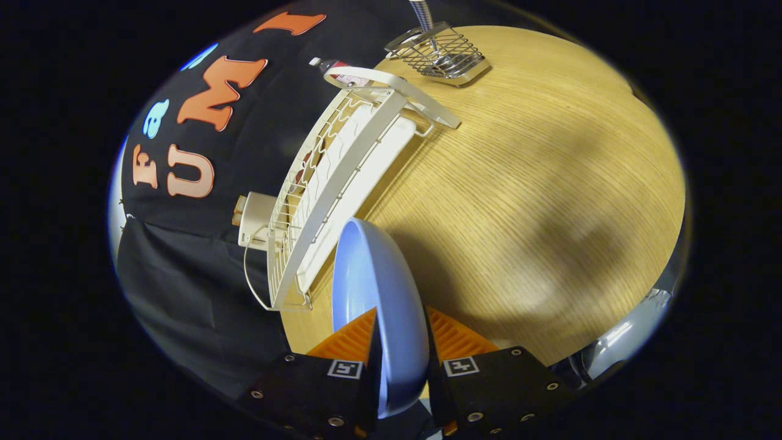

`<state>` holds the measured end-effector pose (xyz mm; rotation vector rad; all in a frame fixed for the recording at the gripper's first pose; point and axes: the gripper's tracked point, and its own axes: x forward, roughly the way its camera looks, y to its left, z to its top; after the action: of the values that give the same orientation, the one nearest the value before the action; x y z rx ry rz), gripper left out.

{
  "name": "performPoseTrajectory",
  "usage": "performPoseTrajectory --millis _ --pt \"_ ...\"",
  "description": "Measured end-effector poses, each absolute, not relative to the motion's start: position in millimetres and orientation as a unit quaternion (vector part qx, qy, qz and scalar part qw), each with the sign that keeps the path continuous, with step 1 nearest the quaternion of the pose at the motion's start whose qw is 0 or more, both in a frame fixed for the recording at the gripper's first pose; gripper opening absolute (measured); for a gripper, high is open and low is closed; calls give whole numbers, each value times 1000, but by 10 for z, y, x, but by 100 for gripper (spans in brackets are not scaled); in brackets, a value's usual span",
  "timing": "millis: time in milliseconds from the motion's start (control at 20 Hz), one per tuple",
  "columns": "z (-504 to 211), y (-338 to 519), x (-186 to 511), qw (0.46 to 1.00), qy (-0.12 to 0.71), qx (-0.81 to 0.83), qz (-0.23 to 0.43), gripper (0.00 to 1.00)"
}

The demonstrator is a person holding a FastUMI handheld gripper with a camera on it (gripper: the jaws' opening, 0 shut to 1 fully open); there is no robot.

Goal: Take the plate from the dish rack, then take the spoon from the basket and place it into the plate.

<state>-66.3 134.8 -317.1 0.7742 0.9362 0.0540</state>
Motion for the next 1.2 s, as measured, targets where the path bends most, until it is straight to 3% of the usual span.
performPoseTrajectory --millis 50,450,950,1200 --pt "-3168 1285 -672 821 444 358 24 36" --pt "-2798 638 -576 862 411 295 25 96" --pt "-1874 -492 91 958 276 71 -14 98" --pt "-1555 -693 527 978 208 4 -18 98"
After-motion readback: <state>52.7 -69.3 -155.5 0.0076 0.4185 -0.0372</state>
